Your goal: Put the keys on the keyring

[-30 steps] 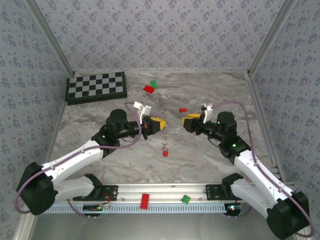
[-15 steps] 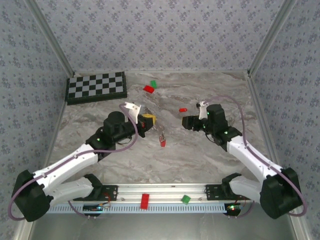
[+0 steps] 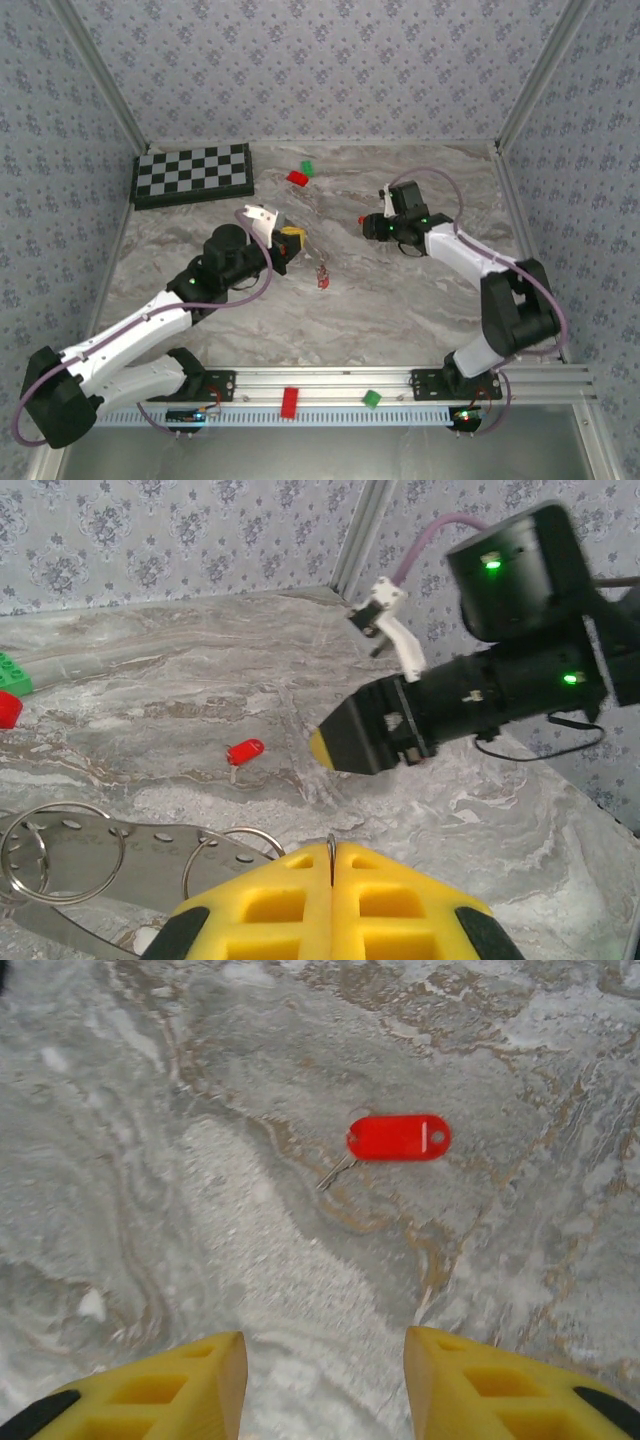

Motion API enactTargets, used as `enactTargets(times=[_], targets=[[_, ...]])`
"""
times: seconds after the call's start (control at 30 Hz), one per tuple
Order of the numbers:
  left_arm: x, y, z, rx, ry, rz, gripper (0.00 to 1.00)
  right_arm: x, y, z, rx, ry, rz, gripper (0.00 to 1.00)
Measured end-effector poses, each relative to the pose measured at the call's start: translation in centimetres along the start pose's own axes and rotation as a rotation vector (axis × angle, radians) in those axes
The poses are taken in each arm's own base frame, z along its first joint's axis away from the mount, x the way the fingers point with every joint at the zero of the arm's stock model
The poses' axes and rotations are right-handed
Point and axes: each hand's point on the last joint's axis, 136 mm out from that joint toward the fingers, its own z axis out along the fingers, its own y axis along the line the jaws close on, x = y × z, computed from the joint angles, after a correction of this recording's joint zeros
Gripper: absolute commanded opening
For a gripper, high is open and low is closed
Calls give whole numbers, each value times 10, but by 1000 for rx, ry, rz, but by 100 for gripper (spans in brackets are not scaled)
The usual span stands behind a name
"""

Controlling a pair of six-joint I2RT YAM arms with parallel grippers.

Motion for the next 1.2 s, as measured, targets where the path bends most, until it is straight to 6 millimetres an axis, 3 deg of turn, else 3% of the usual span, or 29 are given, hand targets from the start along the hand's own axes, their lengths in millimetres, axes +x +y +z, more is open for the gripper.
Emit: enactTargets(times=[0.2,0.47,0.63,0.97,1.2], targets=[[8,3,-1,-2,8,-1,0,-6,-13,40,40,75,29,41],[13,4,-1,-2,19,-2,0,-34,-9,76,35,88,28,39],[14,3,-1,2,19,-2,0,-31,-10,94,58,131,21,38],[14,3,-1,2,20,-2,0,-29,2,111,195,173,-76,33],[15,3,-1,5,21,-2,0,-25,-6,118,264,199,-92,18]])
